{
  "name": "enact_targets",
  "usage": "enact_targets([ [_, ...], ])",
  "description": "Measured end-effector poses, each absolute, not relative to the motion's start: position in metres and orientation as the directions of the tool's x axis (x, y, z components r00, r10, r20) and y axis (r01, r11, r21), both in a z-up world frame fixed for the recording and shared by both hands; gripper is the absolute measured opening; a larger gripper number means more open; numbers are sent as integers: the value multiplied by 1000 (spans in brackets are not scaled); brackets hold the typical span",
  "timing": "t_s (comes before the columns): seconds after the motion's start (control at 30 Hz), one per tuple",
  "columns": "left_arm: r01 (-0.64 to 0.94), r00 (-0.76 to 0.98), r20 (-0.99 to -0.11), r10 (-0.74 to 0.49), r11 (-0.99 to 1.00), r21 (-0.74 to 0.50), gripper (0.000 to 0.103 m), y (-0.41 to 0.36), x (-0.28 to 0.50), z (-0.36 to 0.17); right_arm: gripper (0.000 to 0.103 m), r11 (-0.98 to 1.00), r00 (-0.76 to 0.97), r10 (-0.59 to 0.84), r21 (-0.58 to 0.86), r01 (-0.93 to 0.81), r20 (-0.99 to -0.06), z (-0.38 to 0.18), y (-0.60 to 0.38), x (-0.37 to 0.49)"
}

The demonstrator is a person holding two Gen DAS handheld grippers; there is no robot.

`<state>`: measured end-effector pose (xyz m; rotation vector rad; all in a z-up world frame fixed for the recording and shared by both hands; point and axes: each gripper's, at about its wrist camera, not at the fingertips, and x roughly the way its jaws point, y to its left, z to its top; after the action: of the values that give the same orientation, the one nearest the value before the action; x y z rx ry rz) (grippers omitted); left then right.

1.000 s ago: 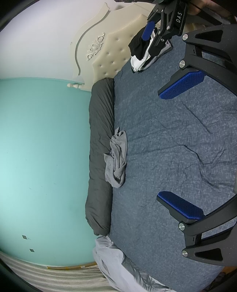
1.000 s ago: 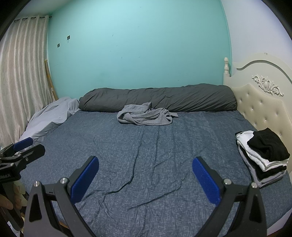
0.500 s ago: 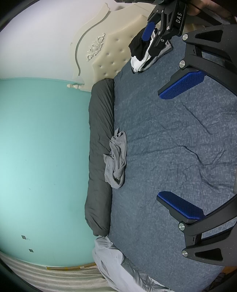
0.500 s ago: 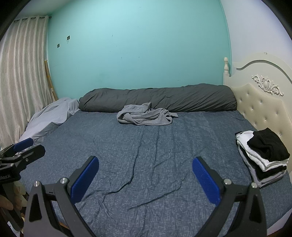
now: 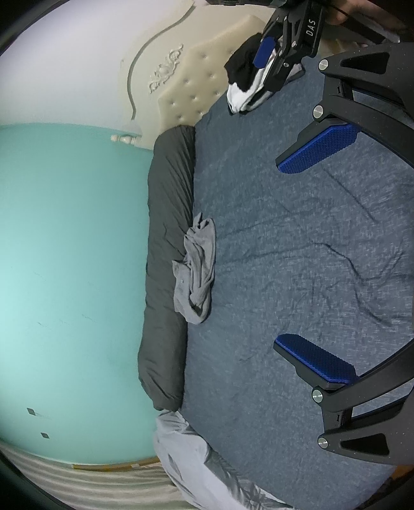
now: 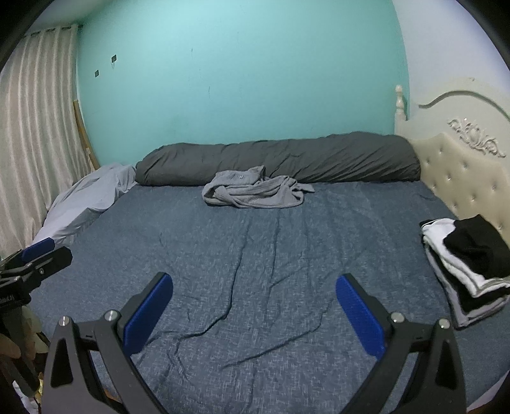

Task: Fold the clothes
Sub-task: 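Move the right gripper toward the crumpled grey sweatshirt and grasp it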

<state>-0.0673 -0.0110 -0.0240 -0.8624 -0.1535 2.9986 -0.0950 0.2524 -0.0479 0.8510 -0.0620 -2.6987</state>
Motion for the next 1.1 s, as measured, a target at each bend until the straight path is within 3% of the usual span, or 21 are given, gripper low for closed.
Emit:
enact_targets([
  [0.63, 72, -804, -595, 21, -989, -132, 103, -58, -295, -120, 103, -924, -681, -371, 178, 338, -631, -156, 216, -336],
  [1.1, 167, -724, -688, 48, -956, -242, 103, -112, -422, -206, 103, -912, -621, -400, 229, 339, -674, -226, 172, -494],
])
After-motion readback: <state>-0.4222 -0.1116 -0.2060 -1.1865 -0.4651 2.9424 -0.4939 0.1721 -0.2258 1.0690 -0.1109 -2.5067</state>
